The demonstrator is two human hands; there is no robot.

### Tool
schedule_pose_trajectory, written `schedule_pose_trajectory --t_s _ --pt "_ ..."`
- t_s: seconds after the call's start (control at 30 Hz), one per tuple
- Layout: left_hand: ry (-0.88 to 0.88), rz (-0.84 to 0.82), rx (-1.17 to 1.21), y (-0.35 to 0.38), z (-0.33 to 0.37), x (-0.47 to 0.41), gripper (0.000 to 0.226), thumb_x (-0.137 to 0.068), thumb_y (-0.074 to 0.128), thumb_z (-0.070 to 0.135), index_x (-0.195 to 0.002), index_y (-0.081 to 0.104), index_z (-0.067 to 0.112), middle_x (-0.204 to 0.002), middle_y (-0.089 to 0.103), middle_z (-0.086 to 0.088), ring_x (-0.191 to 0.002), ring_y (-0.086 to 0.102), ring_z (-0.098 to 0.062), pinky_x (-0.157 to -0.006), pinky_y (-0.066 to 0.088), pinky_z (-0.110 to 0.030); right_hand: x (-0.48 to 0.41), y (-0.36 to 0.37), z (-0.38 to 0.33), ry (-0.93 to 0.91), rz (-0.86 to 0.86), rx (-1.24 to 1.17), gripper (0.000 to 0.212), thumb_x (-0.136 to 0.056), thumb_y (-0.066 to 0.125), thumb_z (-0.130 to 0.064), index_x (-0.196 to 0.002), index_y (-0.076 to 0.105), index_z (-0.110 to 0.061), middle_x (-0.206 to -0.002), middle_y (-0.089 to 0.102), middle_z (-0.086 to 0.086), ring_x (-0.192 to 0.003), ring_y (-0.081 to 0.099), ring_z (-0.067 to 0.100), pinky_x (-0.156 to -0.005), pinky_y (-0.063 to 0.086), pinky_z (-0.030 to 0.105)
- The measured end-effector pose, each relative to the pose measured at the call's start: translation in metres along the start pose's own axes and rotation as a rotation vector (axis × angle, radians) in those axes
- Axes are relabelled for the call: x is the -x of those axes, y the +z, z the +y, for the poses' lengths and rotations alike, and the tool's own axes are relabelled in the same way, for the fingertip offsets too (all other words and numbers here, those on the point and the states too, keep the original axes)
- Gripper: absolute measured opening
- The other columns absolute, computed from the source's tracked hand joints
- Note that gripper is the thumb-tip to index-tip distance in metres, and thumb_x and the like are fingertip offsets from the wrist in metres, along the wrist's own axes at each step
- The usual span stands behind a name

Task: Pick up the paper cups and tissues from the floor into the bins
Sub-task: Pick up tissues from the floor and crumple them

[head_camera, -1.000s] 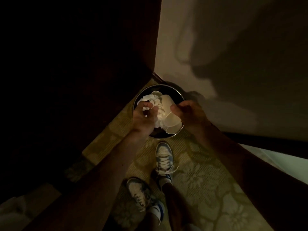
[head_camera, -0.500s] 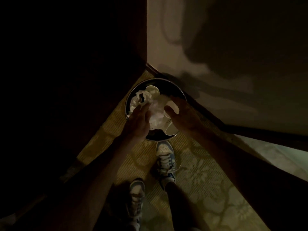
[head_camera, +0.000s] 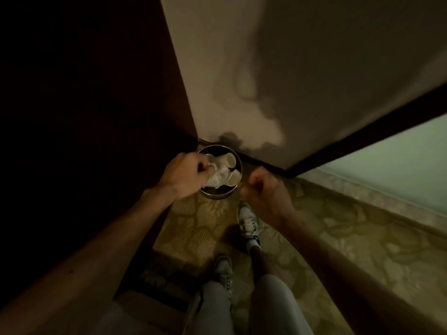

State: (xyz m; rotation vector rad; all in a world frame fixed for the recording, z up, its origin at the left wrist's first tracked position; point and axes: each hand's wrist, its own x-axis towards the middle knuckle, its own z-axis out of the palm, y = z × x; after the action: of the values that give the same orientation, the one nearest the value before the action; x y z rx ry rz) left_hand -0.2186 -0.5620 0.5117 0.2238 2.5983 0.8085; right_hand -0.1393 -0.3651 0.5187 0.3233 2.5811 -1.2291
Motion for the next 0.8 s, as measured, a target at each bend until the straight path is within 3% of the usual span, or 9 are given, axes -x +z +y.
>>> schedule_pose_trajectory --t_s 0.13,0.23,0.4,0.5,0.6,0.73,0.8 --pt "0.263 -0.087 -0.186 -0.08 0.097 0.073 0.039 -0.087 0.062 0.035 -0.054 0.045 0.02 -0.049 0.048 0.009 -0.048 0.048 -0.007 -0.049 0.031 -0.025 0.111 -0.08 -0.059 -0.075 0.052 0.006 0.03 -0.089 0.066 -0.029 -0.079 0.038 -0.028 -0.071 0.042 -0.01 -0.059 0.038 0.007 -0.054 0.032 0.022" --pt "0.4 -0.166 -0.147 -0.118 0.158 0.122 0.039 -0.096 0.054 0.039 -0.062 0.055 0.02 -0.057 0.058 0.018 -0.055 0.055 -0.002 -0.048 0.036 -0.014 0.18 -0.123 -0.077 -0.063 0.089 0.073 0.027 -0.089 0.065 -0.042 -0.098 0.043 -0.029 -0.083 0.044 -0.015 -0.068 0.043 -0.002 -0.058 0.032 0.017" --pt "0.596 -0.248 -0.253 -0.137 0.241 0.179 0.036 -0.098 0.041 0.048 -0.075 0.057 0.025 -0.071 0.059 0.01 -0.071 0.056 -0.003 -0.061 0.042 -0.021 0.27 -0.17 -0.066 0.036 0.233 0.035 0.041 -0.085 0.051 -0.061 -0.109 0.046 -0.029 -0.091 0.045 -0.019 -0.074 0.048 -0.003 -0.062 0.037 0.011" --pt "0.789 -0.353 -0.396 -0.124 0.296 0.196 0.028 -0.099 0.04 0.048 -0.086 0.057 0.029 -0.084 0.055 0.012 -0.077 0.054 -0.005 -0.071 0.045 -0.028 0.314 -0.191 -0.044 0.122 0.318 0.014 0.038 -0.09 0.055 -0.056 -0.117 0.049 -0.03 -0.096 0.047 -0.015 -0.078 0.048 -0.003 -0.066 0.038 0.011" --pt "0.985 -0.403 -0.554 -0.091 0.359 0.204 0.021 -0.1 0.038 0.049 -0.084 0.045 0.036 -0.078 0.049 0.012 -0.069 0.05 -0.003 -0.061 0.037 -0.018 0.359 -0.21 -0.013 0.215 0.415 0.045 0.044 -0.091 0.052 -0.059 -0.123 0.048 -0.028 -0.102 0.047 -0.012 -0.082 0.047 0.002 -0.072 0.042 0.016" --pt "1.254 -0.489 -0.711 -0.019 0.441 0.221 0.029 -0.1 0.032 0.052 -0.09 0.047 0.03 -0.087 0.049 0.011 -0.079 0.052 -0.009 -0.07 0.045 -0.028 0.418 -0.232 0.044 0.383 0.548 -0.041 0.043 -0.09 0.055 -0.057 -0.121 0.051 -0.026 -0.1 0.046 -0.013 -0.084 0.048 0.005 -0.066 0.035 0.012" --pt "1.356 -0.518 -0.767 0.024 0.481 0.231 0.034 -0.098 0.029 0.055 -0.093 0.051 0.029 -0.086 0.047 0.014 -0.079 0.053 -0.008 -0.069 0.044 -0.025 0.444 -0.246 0.079 0.453 0.611 -0.125 0.038 -0.09 0.057 -0.054 -0.118 0.051 -0.028 -0.098 0.046 -0.014 -0.085 0.048 0.003 -0.067 0.034 0.01"
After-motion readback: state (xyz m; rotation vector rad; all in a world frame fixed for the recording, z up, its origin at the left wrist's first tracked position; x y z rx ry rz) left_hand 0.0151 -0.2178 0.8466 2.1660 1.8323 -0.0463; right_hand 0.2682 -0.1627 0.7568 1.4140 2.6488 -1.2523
